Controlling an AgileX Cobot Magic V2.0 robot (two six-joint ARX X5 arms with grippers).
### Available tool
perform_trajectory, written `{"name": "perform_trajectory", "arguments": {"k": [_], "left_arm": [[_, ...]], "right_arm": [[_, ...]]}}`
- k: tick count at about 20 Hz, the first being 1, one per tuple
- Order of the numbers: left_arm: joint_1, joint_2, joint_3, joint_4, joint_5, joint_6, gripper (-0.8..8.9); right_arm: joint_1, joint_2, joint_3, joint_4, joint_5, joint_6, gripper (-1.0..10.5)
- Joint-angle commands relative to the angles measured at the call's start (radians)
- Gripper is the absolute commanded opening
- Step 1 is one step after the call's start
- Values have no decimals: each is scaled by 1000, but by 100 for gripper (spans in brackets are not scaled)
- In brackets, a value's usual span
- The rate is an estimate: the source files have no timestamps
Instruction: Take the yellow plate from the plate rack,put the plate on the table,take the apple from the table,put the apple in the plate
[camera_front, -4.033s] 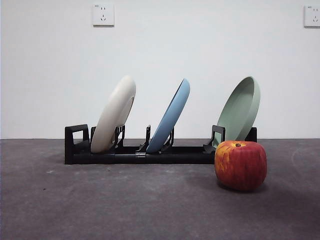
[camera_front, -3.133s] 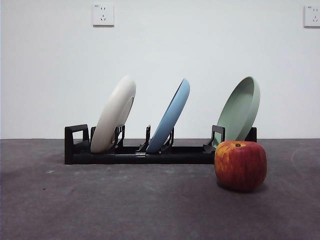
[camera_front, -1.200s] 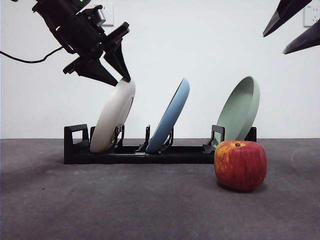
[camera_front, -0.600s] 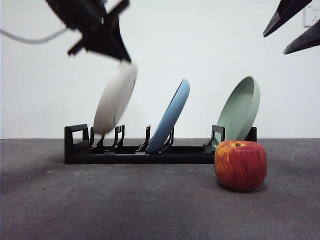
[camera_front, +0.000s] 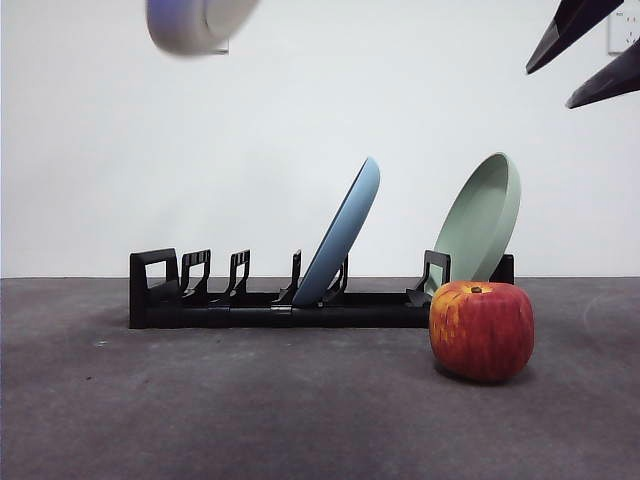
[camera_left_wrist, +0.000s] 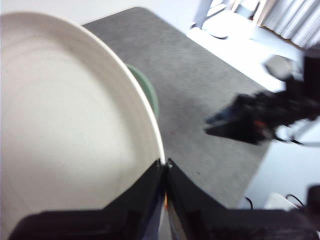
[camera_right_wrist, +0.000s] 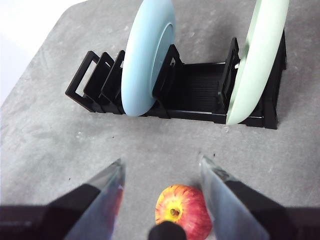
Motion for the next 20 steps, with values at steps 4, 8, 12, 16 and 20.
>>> {"name": "perform_trajectory", "arguments": {"k": [4, 8, 12, 16, 20], "left_arm": [[-115, -145, 6, -229, -179, 83, -8], [-277, -154, -7, -390, -358, 56, -8], [-469, -127, -52, -390, -566, -45, -8], [-579, -75, -181, -387, -777, -164, -8], [-618, -17, -379, -197, -809, -201, -8]], "right_arm": [[-1, 1, 4, 3, 3, -8, 252], [-1, 1, 4, 3, 3, -8, 252], [-1, 1, 4, 4, 3, -8, 252], [-1, 1, 4, 4, 3, -8, 252], [-1, 1, 4, 7, 3, -8, 252]]}}
